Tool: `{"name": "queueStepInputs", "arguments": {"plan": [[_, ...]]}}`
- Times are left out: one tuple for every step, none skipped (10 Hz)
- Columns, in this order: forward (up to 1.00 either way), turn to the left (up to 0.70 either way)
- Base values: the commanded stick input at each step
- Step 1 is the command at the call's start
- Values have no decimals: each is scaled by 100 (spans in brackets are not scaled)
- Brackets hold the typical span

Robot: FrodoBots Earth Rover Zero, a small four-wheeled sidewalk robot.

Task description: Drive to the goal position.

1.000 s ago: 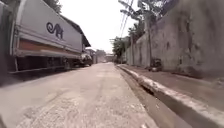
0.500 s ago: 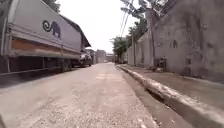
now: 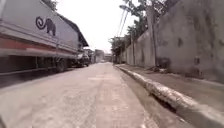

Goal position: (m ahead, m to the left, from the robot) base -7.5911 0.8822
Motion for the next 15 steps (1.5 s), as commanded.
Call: {"name": "queueStepInputs", "arguments": {"plan": [[70, 0], [70, 0], [70, 0], [70, 0], [70, 0], [70, 0], [70, 0], [70, 0], [70, 0], [70, 0], [70, 0], [70, 0], [70, 0], [70, 0], [70, 0]]}}
